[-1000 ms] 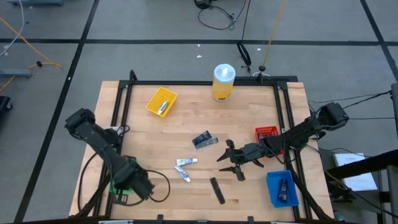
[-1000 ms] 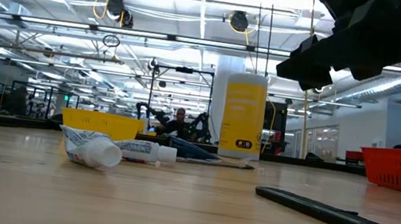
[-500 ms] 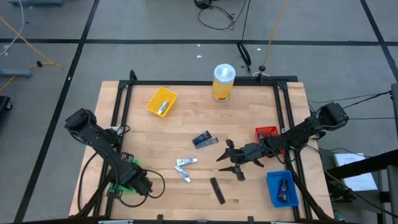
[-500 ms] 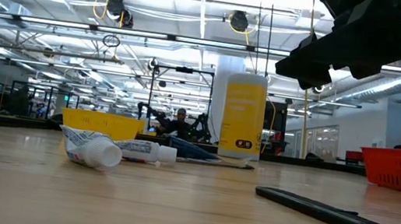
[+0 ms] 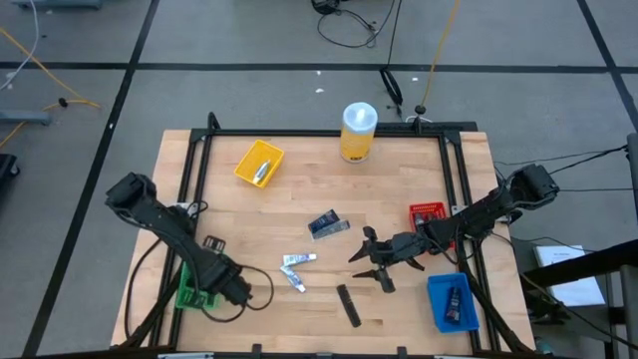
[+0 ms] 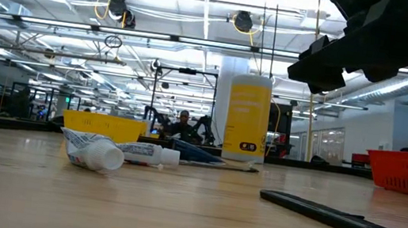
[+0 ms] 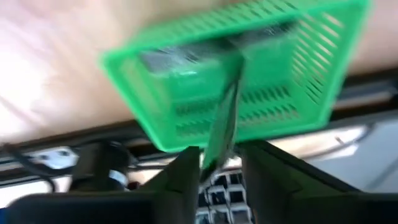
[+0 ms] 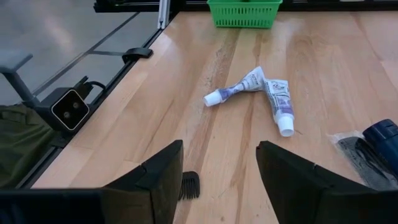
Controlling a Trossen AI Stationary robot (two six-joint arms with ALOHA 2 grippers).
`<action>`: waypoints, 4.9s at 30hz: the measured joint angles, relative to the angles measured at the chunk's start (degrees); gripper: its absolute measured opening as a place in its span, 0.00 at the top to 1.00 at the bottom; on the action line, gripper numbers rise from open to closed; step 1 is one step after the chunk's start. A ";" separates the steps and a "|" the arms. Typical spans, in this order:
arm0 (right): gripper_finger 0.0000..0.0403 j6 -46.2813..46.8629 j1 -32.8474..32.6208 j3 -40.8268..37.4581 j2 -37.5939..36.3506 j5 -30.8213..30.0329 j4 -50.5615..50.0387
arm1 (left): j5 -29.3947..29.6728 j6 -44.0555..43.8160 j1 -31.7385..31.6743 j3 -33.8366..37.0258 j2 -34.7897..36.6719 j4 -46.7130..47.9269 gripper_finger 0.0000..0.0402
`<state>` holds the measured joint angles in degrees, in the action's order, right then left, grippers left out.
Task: Pick & Place Travel size toiletries
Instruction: Put the black comb into the green bin, then put the blue shave cream into the blue bin
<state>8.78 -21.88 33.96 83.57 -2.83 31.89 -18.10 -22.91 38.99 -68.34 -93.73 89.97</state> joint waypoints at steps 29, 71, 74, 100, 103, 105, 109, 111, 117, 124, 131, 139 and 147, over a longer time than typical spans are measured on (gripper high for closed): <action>0.51 -0.59 -0.04 -1.12 -0.02 -0.38 0.46 | 33.73 -22.41 -10.07 8.66 6.08 -30.79 0.78; 0.51 -3.67 -7.87 -9.27 -0.02 -7.82 14.54 | 39.21 -5.67 -34.24 22.93 -14.00 -107.42 0.47; 0.51 -3.67 -7.86 -9.27 -0.02 -7.83 14.51 | 39.23 -4.97 -34.20 22.93 -13.90 -107.58 0.59; 0.24 -8.56 5.84 -4.03 0.04 -12.64 2.56 | 39.37 18.33 -24.49 9.14 -20.33 -114.96 0.69; 0.26 -8.17 5.73 -4.01 0.05 -11.98 1.74 | 39.59 17.82 -24.56 8.85 -20.31 -115.13 0.69; 0.27 -8.21 5.69 -3.99 1.22 -12.04 1.89 | 39.64 17.66 -24.57 8.73 -20.31 -115.12 0.67; 0.28 -8.54 5.69 -3.67 4.12 -12.13 3.34 | 39.64 16.70 -24.53 8.66 -20.31 -115.23 0.65; 0.29 -8.63 5.68 -3.50 5.34 -12.67 3.90 | 39.64 16.18 -24.53 8.66 -20.31 -115.48 0.65; 0.37 -9.05 5.68 -3.55 5.42 -15.09 5.04 | 39.75 16.12 -24.56 8.66 -20.28 -115.00 0.68; 0.56 -9.05 5.65 -3.55 5.35 -14.61 4.76 | 40.01 15.92 -24.60 8.66 -20.28 -115.07 0.64; 0.79 -7.09 5.30 -3.57 5.24 -11.91 1.43 | 36.55 16.38 -24.55 8.66 -18.04 -113.91 0.55; 0.84 -2.96 0.94 7.25 -0.68 -11.89 -31.66 | 33.73 9.66 -23.56 8.63 -7.18 -97.40 0.41; 0.83 -0.66 -6.68 26.82 -3.25 0.60 -83.44 | 45.44 7.61 -20.19 8.68 -7.96 -92.54 0.40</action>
<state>8.12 -28.55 60.78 80.32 -2.23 -51.56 27.34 -15.29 18.80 -59.66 -101.69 -2.57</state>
